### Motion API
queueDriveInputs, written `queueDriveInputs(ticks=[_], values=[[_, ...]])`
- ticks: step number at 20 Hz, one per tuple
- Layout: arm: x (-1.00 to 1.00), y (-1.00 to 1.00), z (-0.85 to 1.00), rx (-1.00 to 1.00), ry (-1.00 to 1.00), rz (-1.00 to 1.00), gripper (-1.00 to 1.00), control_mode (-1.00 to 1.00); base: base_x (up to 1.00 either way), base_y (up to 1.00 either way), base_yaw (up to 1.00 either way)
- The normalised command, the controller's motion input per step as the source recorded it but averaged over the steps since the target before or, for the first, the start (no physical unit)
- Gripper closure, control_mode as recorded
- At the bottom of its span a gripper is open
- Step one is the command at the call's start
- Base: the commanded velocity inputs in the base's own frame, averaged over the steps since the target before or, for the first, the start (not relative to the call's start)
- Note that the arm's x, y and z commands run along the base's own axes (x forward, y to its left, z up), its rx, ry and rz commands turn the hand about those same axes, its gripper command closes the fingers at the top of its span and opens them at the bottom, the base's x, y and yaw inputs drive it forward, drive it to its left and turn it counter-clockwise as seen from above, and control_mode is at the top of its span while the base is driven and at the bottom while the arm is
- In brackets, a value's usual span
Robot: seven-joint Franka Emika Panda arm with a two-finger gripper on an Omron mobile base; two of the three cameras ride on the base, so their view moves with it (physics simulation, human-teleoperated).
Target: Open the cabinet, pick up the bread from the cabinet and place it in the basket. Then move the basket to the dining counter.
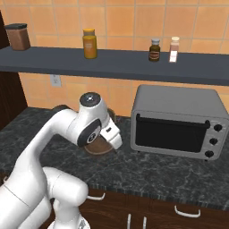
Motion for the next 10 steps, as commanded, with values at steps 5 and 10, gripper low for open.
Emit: queueDriveInputs(ticks=[5,10], values=[[-0.47,-0.12,0.73,0.00,0.01,0.00,1.00,-1.00,0.00,0.00,0.00],[-0.52,0.00,0.81,0.00,0.00,0.00,1.00,-1.00,0.00,0.00,0.00]])
